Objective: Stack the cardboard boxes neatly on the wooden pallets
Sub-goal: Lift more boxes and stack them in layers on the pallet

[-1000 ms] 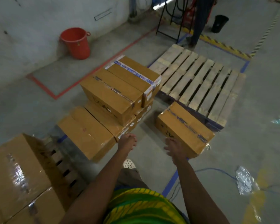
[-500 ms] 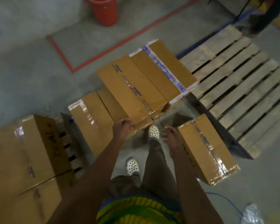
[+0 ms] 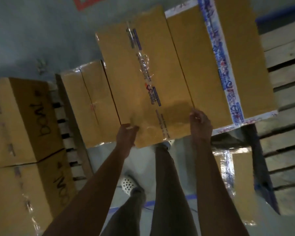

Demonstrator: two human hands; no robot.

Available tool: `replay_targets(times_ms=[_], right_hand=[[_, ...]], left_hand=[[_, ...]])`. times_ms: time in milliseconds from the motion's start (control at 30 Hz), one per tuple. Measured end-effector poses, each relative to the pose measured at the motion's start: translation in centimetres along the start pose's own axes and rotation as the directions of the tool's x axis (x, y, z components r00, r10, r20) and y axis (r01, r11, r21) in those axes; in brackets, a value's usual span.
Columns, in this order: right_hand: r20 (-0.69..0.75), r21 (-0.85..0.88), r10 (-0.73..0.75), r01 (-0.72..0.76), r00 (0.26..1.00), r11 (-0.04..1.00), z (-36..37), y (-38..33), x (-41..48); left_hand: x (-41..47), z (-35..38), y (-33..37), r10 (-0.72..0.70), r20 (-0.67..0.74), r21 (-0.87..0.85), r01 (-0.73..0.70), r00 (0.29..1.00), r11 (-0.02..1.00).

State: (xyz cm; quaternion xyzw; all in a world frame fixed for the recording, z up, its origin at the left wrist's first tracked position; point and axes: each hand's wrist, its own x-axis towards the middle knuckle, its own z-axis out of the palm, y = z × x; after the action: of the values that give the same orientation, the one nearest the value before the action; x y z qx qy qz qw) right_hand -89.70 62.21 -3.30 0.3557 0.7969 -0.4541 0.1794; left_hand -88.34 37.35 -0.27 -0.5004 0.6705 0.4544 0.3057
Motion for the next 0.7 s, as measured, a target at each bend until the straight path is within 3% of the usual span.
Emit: replay_targets(times_ms=[133, 233, 367, 533, 700], right_hand=[[-0.096, -0.157, -0.132, 0.115, 0.987, 0.981, 2.4, 2.0, 2.8], [-0.126, -0.326, -0.182, 0.133, 0.975, 0.936, 3.8, 3.0, 2.4], [-0.123, -0.433, -0.123, 0.059, 0.985, 0.9, 4.9, 3.1, 1.2], [-0.028, -0.386, 0.172, -0.169, 0.985, 0.907, 5.0, 2.3, 1.0], [-0.026, -0.332, 0.146, -0.146, 0.989, 0.932, 3.7, -1.5, -1.2]], left_hand=[[2.7, 3.9, 0.0, 0.063, -0.213, 0.306, 0.006, 0.975, 0.952], [3.5, 5.2, -0.3, -0.015, -0.356, 0.272, 0.118, 0.934, 0.955], [5.4, 4.4, -1.2, -0.177, -0.342, 0.193, 0.253, 0.923, 0.948], [5.4, 2.6, -1.6, -0.129, -0.171, 0.045, 0.139, 0.977, 0.989], [2.5, -1.3, 0.2, 0.039, -0.301, 0.091, -0.012, 0.953, 0.996]])
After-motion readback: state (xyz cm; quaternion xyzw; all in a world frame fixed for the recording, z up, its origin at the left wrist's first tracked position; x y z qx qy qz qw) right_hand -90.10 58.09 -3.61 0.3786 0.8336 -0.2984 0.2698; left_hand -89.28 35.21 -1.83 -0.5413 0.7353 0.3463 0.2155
